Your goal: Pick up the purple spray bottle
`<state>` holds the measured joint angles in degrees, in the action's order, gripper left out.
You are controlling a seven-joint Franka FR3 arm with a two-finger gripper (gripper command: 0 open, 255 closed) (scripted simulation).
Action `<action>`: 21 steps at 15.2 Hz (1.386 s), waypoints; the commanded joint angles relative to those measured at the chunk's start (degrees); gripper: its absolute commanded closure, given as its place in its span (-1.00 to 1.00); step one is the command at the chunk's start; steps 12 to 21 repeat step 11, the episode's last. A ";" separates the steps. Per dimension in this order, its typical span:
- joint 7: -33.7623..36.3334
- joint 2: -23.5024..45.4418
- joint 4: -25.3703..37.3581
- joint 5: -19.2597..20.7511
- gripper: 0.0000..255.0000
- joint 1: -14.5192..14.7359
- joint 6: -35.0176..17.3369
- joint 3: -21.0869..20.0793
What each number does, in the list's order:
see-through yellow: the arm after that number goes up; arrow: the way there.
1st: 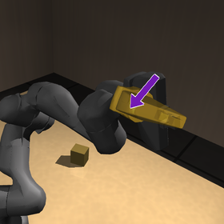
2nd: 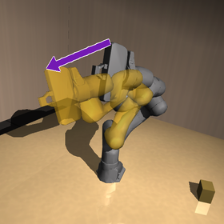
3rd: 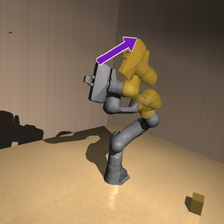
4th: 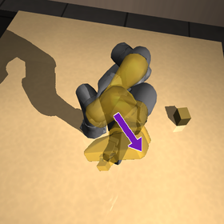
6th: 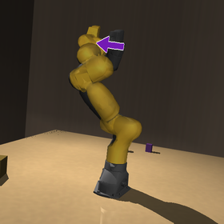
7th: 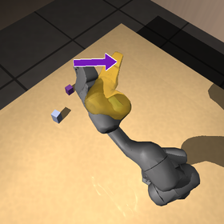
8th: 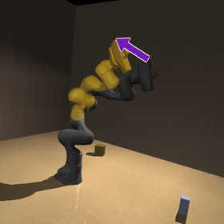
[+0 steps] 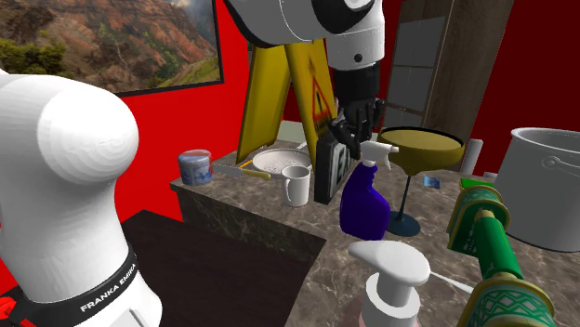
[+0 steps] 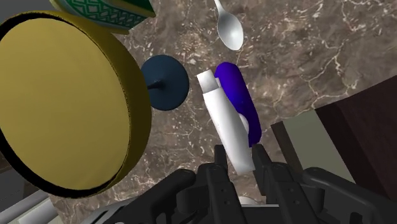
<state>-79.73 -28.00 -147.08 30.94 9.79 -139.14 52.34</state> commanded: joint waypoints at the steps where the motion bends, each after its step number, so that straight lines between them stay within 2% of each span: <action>1: 0.13 -1.20 0.65 -0.01 1.00 -0.48 1.89 -1.08; 9: 0.09 -4.91 4.24 -0.95 1.00 -1.41 9.27 -4.78; 21: 0.09 -4.97 4.31 -0.98 1.00 -1.43 9.40 -4.85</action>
